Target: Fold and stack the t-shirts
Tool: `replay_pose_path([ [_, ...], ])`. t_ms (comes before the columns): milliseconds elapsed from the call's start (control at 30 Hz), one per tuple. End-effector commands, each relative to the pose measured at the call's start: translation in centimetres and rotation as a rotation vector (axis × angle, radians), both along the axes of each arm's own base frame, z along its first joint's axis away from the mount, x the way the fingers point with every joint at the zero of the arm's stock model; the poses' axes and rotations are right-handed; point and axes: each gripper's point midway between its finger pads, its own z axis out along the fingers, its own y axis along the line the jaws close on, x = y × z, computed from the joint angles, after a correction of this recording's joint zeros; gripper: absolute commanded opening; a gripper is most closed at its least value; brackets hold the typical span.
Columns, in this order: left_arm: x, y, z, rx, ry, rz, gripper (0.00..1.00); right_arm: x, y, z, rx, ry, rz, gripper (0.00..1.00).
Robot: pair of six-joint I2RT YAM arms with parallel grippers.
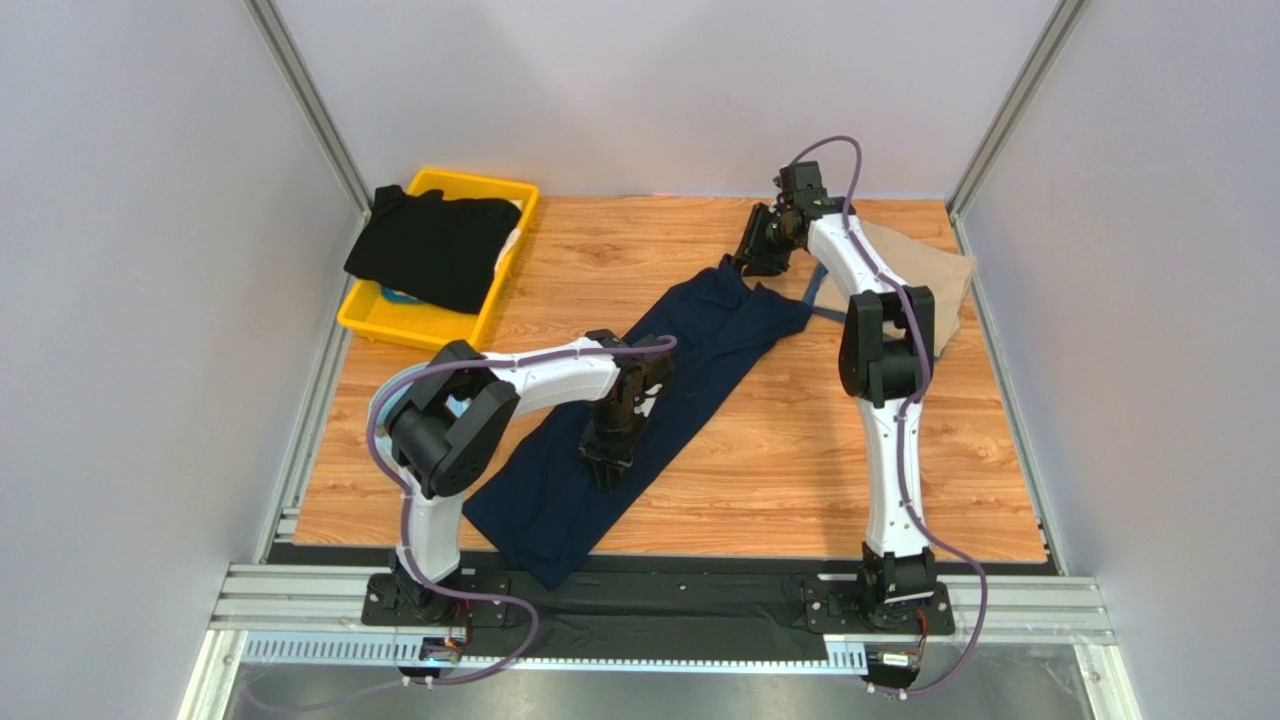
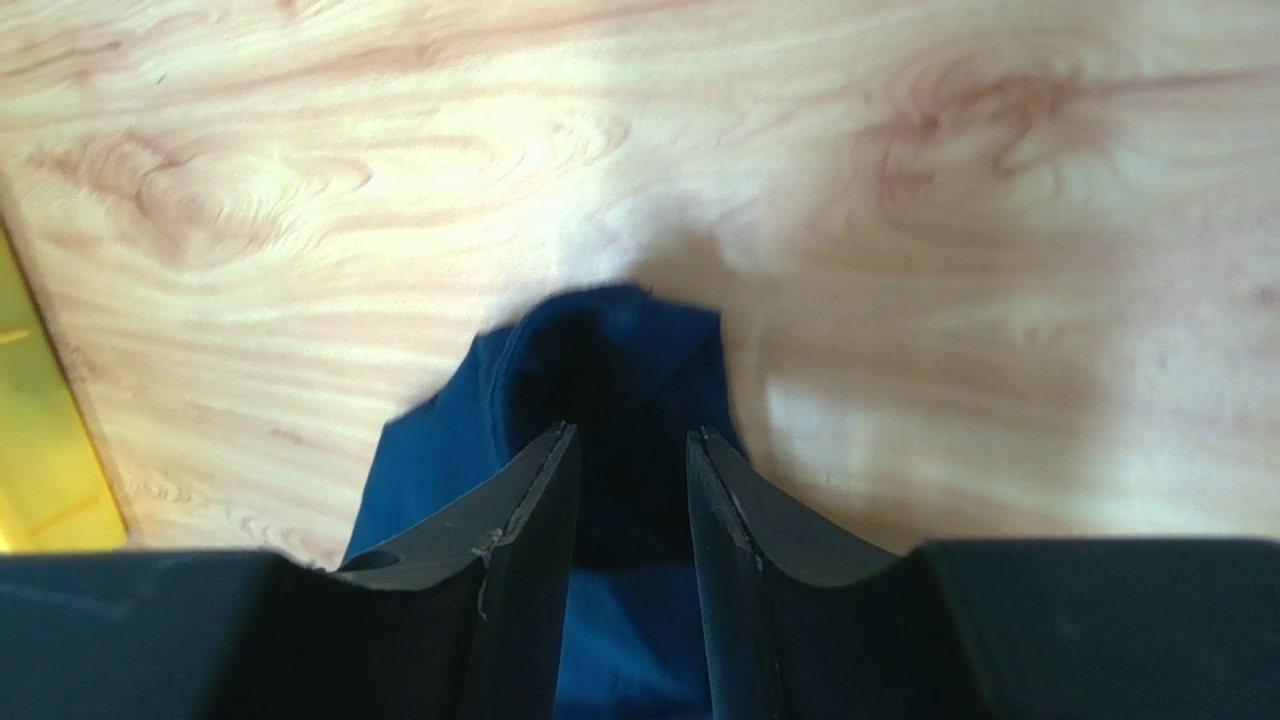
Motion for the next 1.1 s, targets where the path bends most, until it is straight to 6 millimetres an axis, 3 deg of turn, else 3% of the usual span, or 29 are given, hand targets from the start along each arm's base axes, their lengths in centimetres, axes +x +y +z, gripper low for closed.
replay_pose_path([
  [0, 1.4, -0.9, -3.8, 0.045, -0.013, -0.025, 0.29, -0.3, -0.5, 12.3, 0.027, -0.270, 0.008, 0.40],
  [133, 1.7, -1.1, -3.8, 0.049, -0.015, -0.033, 0.29, -2.9, -1.1, 15.3, 0.022, -0.323, 0.007, 0.42],
  [167, 1.8, -1.0, -3.7, 0.052, -0.018, -0.035, 0.29, -3.3, -1.1, 15.3, 0.021, -0.313, 0.009, 0.42],
  [333, 1.5, -0.5, -3.3, 0.053, -0.024, -0.035, 0.29, -6.9, -1.3, 10.8, -0.020, -0.108, 0.013, 0.40],
  [367, 1.5, -0.5, -3.1, 0.049, -0.030, -0.033, 0.29, -7.8, -1.4, 8.5, -0.039, -0.054, 0.012, 0.40],
  [433, 1.4, -0.2, -3.0, 0.052, -0.033, -0.033, 0.29, -8.7, -1.1, 6.6, -0.063, -0.008, 0.018, 0.39],
  [467, 1.3, -0.1, -2.6, 0.050, -0.040, -0.032, 0.29, -9.6, -0.9, 4.6, -0.068, 0.042, 0.024, 0.39],
  [600, 0.9, 0.6, -2.1, 0.054, -0.054, -0.020, 0.29, -11.3, 0.1, 1.7, -0.088, 0.106, 0.047, 0.37],
  [800, 0.2, 1.4, -1.2, 0.055, -0.072, 0.018, 0.29, -12.0, 0.7, 0.6, -0.109, 0.110, 0.070, 0.38],
  [1067, -0.1, 1.4, -1.2, 0.026, -0.082, 0.021, 0.29, -11.6, 1.3, -2.6, -0.135, 0.238, 0.072, 0.37],
])
